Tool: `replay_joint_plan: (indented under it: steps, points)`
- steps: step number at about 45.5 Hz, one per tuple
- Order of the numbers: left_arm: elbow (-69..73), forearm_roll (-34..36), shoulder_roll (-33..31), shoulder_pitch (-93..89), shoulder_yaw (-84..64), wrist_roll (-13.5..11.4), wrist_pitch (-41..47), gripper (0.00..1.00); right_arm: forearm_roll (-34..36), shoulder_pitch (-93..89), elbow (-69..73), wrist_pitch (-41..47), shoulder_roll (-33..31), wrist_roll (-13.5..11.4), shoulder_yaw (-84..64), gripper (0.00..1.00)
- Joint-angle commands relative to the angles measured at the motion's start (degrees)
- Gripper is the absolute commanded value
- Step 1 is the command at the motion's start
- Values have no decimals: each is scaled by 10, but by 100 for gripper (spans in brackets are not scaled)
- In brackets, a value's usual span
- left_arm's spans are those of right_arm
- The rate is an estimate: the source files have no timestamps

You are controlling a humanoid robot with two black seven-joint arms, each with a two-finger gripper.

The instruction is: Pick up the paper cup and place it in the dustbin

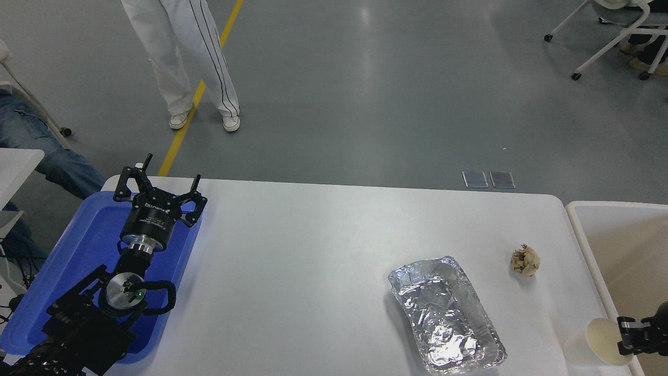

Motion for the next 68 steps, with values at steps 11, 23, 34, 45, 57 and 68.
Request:
replay_joint_plan:
  steps: [11,23,34,45,57,68]
  points:
    - [0,0,0,0,0,0,0,100,-46,187,37,196,-5,1,-20,0]
    - [0,0,0,0,0,0,0,100,-48,324,56,196,-2,0,-74,0]
    - [0,0,0,0,0,0,0,100,-58,424,59,196,46,0,-129,0]
    - [0,0,0,0,0,0,0,100,-58,481,63,196,90,0,-162,0]
    - [1,0,0,0,0,0,0,100,-59,514,63,196,90,0,-174,0]
    - [0,0,0,0,0,0,0,100,-59,525,64,196,88,0,-176,0]
